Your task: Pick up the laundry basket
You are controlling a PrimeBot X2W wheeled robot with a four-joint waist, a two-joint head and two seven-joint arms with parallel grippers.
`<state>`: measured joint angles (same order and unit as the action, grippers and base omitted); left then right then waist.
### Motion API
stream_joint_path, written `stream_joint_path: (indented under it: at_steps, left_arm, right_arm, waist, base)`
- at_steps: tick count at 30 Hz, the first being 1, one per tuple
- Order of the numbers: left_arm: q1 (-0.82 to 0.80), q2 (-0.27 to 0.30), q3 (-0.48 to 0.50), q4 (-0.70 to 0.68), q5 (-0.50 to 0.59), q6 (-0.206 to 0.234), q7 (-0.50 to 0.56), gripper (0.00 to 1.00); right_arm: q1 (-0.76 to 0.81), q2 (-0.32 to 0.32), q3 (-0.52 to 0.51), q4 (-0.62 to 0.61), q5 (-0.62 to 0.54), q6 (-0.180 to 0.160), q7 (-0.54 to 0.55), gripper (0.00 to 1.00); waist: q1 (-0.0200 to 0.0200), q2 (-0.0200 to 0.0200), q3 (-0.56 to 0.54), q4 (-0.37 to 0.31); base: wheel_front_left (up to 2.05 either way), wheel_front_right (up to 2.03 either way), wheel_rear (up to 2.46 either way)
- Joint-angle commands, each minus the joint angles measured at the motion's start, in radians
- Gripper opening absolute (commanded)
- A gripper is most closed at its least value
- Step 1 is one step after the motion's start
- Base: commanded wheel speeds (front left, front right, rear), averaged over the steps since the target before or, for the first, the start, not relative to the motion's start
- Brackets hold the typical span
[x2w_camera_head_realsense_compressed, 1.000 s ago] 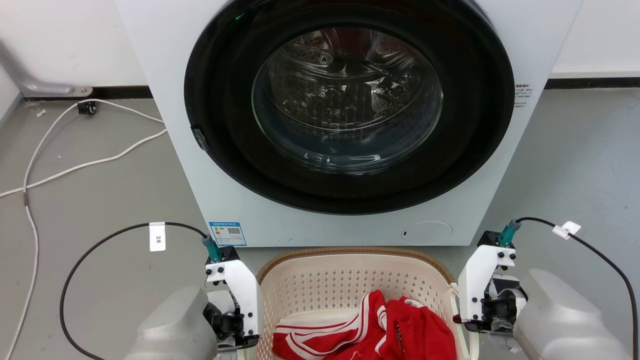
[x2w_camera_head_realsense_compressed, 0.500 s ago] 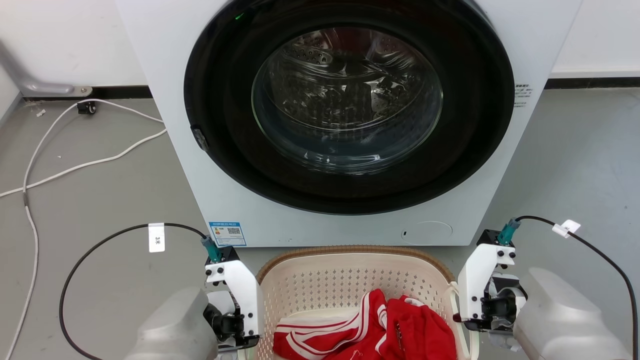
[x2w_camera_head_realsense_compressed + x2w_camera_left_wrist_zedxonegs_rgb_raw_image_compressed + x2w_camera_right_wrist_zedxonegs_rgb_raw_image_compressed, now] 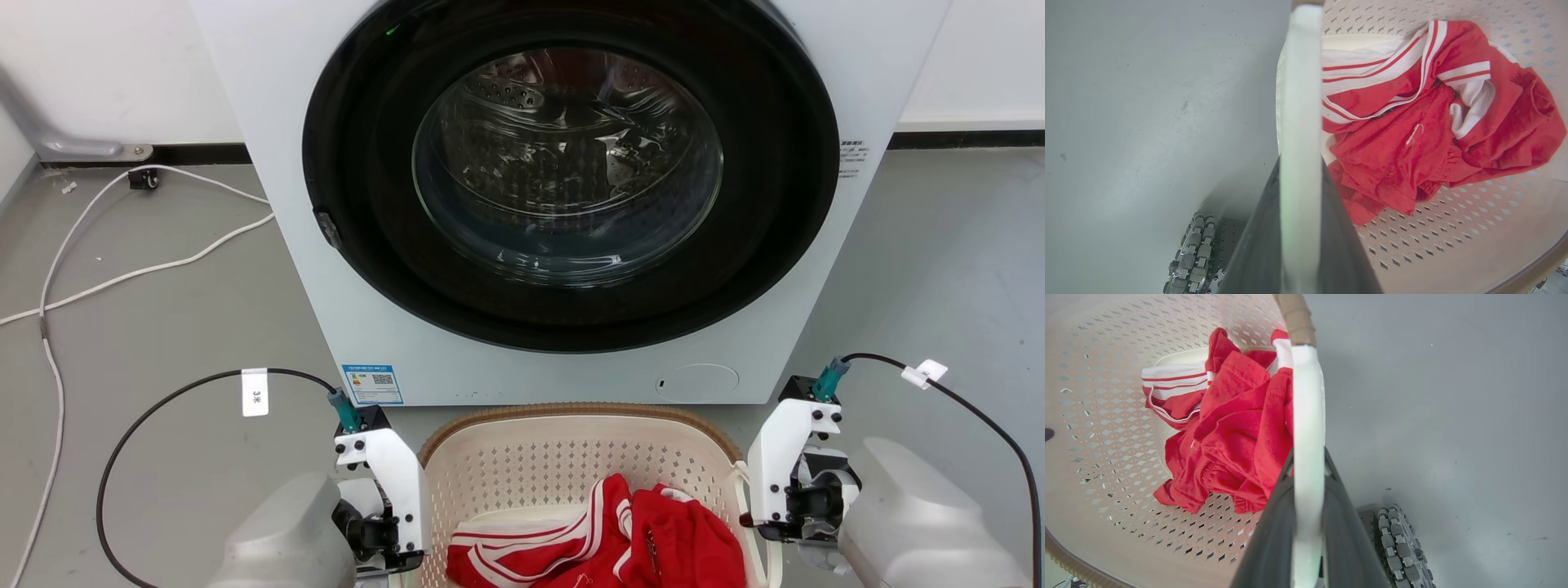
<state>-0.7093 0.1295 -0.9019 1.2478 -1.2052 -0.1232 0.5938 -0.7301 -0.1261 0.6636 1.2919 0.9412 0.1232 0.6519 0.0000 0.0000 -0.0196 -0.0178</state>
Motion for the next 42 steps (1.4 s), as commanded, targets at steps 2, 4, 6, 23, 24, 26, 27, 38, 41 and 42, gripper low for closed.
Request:
stream_joint_path:
  at_steps: [2,4,6,23,24,26,27,38,41,42]
  left_arm:
    - [0.004,-0.041,-0.001,-0.017,-0.014,-0.013,-0.008,0.00]
    - [0.004,-0.040,-0.002,-0.016,-0.016,-0.013,-0.009,0.00]
    - [0.004,-0.040,-0.003,-0.016,-0.017,-0.013,-0.010,0.00]
    - [0.004,-0.040,-0.014,-0.015,-0.028,-0.013,-0.024,0.00]
    - [0.004,-0.040,-0.015,-0.015,-0.029,-0.013,-0.025,0.00]
    - [0.003,-0.040,-0.016,-0.014,-0.030,-0.013,-0.026,0.00]
    - [0.002,-0.040,-0.017,-0.014,-0.031,-0.013,-0.027,0.00]
    - [-0.001,-0.039,-0.022,-0.010,-0.033,-0.013,-0.037,0.00]
    - [0.000,-0.039,-0.024,-0.010,-0.036,-0.013,-0.041,0.00]
    - [0.000,-0.039,-0.024,-0.010,-0.037,-0.013,-0.041,0.00]
  right_arm:
    - [-0.014,0.038,-0.001,-0.014,0.016,0.014,0.002,0.00]
    - [-0.014,0.038,0.000,-0.014,0.018,0.014,0.000,0.00]
    - [-0.013,0.038,0.000,-0.013,0.019,0.014,-0.001,0.00]
    - [-0.005,0.044,0.005,-0.019,0.031,0.014,-0.018,0.00]
    - [-0.005,0.043,0.006,-0.019,0.032,0.014,-0.018,0.00]
    - [-0.004,0.043,0.006,-0.019,0.033,0.014,-0.019,0.00]
    - [-0.004,0.043,0.006,-0.019,0.035,0.014,-0.020,0.00]
    - [-0.003,0.043,0.012,-0.025,0.043,0.014,-0.021,0.00]
    - [-0.005,0.042,0.013,-0.025,0.043,0.014,-0.022,0.00]
    - [-0.005,0.042,0.014,-0.025,0.044,0.014,-0.023,0.00]
  waist:
    - [0.0000,0.0000,0.000,0.000]
    - [0.0000,0.0000,0.000,0.000]
    - [0.0000,0.0000,-0.001,0.000]
    - [0.0000,0.0000,0.000,-0.006]
    - [0.0000,0.0000,0.000,-0.006]
    - [0.0000,0.0000,0.001,-0.006]
    - [0.0000,0.0000,0.001,-0.005]
    - [0.0000,0.0000,0.004,-0.005]
    - [0.0000,0.0000,0.005,-0.006]
    - [0.0000,0.0000,0.006,-0.006]
  base:
    - [0.00,0.00,0.00]
    - [0.00,0.00,0.00]
    - [0.00,0.00,0.00]
    - [0.00,0.00,0.00]
    - [0.00,0.00,0.00]
    - [0.00,0.00,0.00]
    - [0.00,0.00,0.00]
    - [0.00,0.00,0.00]
    - [0.00,0.00,0.00]
    - [0.00,0.00,0.00]
